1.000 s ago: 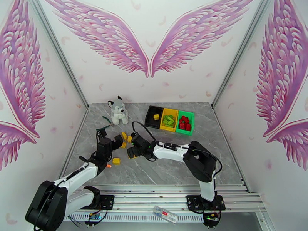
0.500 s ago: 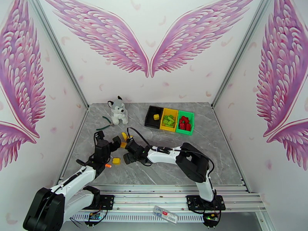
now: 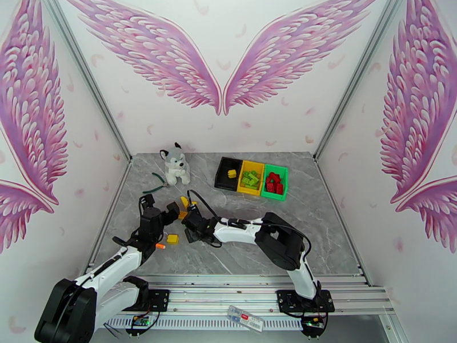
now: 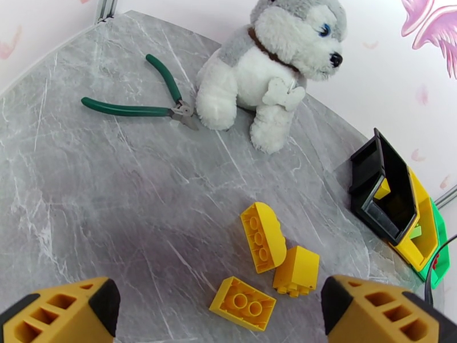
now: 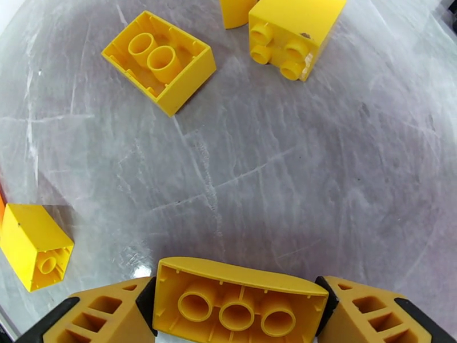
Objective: Sort the legos into containers by color
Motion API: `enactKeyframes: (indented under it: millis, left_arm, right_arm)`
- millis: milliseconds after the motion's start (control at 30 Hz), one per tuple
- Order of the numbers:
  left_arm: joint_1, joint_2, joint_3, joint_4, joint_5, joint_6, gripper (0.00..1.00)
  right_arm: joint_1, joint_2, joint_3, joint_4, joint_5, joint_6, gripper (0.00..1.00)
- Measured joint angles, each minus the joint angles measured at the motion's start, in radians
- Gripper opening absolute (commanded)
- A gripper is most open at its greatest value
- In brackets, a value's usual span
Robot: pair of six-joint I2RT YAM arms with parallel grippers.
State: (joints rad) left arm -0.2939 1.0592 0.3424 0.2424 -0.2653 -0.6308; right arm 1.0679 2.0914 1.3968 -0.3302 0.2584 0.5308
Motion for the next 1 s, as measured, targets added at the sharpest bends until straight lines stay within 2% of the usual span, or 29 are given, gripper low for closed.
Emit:
enactKeyframes:
  millis: [233,367,767,1000]
  left_arm:
    - [-0.006,0.082,0.0,0.066,0.053,-0.002,0.99]
    - [-0.045,0.174,0.016,0.102,0.079,-0.002,0.99]
    - [-0.181,0.452,0.216,0.219,0.118,-0.013,0.98]
    - [-0.218,0.582,0.366,0.224,0.151,0.012,0.97]
  right_arm:
    - [-0.006,-0.011,-0.002,-0.003,0.039,-0.011,0.63]
    - [-0.039,-0.043,-0.009,-0.005,0.054,-0.032,0.61]
    - [-0.37,-0.114,0.005,0.004,0.064,-0.113,0.6]
    - [-0.477,-0.036,0.245,-0.013,0.06,-0.145,0.6]
